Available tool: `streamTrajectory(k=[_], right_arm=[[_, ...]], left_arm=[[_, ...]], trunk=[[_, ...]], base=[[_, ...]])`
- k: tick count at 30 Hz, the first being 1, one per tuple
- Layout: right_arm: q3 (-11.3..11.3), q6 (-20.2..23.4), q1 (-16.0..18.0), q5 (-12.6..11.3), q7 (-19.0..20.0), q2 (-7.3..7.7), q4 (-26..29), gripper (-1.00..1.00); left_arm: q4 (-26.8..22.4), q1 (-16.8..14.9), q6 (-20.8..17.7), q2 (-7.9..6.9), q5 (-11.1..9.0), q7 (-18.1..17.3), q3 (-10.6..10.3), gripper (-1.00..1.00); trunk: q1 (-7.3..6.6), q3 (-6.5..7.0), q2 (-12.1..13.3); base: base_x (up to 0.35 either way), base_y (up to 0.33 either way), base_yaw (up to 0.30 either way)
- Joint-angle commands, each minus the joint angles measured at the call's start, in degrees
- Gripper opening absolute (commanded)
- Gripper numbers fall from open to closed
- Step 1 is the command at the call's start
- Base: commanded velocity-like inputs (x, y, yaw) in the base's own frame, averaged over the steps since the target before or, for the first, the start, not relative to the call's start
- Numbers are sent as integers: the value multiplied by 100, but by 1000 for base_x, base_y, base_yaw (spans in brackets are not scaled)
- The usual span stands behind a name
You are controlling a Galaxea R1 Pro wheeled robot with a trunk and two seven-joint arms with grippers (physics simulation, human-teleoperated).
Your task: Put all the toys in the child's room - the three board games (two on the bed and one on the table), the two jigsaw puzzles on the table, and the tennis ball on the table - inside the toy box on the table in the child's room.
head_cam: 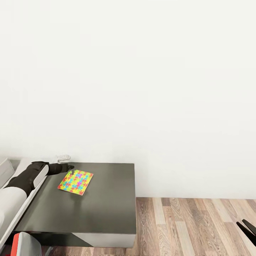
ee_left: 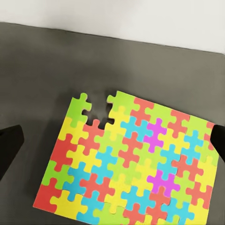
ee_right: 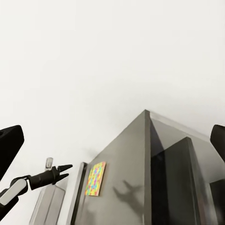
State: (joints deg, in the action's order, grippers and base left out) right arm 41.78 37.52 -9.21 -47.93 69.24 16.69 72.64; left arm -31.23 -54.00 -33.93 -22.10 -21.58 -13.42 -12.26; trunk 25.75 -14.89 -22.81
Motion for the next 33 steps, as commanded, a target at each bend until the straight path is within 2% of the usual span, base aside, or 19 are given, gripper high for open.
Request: streamTrajectory(k=[1,4,8,12,33], right_arm=[[-3,45,-1,-38,-7,2,4,100],[-3,45,-1,-38,-7,3,5,100],[-3,45,-1,-39,-7,6,5,100],[-3,45,-1,-38,-7,8,5,100],[-3,45,-1,-38,-7,10,2,100]], left_arm=[[-6,-5,-15,-8,-2,-36,-28,100],[-6,-5,-10,-17,17,-250,-28,100],[-6,-5,-3,-114,27,-687,-18,100],[-4,-5,-1,-168,30,-887,-15,100],[-2,-2,0,-213,31,-969,-5,100]], trunk=[[3,-19,-11],[3,-47,-11],[3,-85,-11],[3,-122,-11],[3,-318,-11]], base=[[0,0,0],[0,0,0],[0,0,0],[0,0,0],[0,0,0]])
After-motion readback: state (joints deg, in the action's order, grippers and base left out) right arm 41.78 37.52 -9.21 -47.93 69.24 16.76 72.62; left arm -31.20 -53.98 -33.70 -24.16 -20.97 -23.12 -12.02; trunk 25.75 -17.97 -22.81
